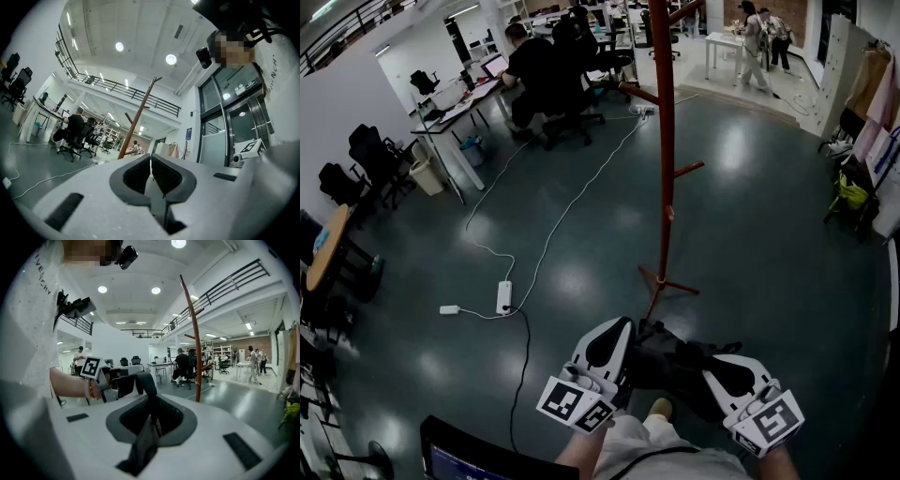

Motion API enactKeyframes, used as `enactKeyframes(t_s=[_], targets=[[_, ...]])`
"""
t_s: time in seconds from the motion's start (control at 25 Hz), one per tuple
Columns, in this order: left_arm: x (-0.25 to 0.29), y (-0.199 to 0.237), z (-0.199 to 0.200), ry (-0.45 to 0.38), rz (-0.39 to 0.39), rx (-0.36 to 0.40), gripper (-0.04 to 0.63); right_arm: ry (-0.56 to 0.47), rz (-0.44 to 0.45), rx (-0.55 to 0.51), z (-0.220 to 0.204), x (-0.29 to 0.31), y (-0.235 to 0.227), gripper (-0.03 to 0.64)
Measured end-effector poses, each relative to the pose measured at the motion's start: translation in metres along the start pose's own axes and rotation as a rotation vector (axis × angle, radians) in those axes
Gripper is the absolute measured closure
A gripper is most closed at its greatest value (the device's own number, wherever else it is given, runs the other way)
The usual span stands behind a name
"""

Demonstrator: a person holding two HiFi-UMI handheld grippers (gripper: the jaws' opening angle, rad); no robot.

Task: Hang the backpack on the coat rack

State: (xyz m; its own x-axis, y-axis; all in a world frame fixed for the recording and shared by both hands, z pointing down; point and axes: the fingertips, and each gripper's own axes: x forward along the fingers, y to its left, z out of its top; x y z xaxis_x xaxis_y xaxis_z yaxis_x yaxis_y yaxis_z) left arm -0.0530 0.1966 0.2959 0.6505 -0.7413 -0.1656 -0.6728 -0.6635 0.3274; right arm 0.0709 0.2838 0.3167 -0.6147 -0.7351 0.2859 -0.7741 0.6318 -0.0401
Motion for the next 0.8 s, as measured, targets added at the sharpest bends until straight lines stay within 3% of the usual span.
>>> enactKeyframes(t_s=[0.4,0.8], targets=[[0.049,0.057,-0.004,0.019,0.027,-0.009,0.575,0.005,-0.015,0.046,0.006,0.054,-0.056,0.572],[0.153,0.121,0.007,0.025,-0.062,-0.008,0.575,0.036,0.001,0.038,0.024,0.135,-0.111,0.572]])
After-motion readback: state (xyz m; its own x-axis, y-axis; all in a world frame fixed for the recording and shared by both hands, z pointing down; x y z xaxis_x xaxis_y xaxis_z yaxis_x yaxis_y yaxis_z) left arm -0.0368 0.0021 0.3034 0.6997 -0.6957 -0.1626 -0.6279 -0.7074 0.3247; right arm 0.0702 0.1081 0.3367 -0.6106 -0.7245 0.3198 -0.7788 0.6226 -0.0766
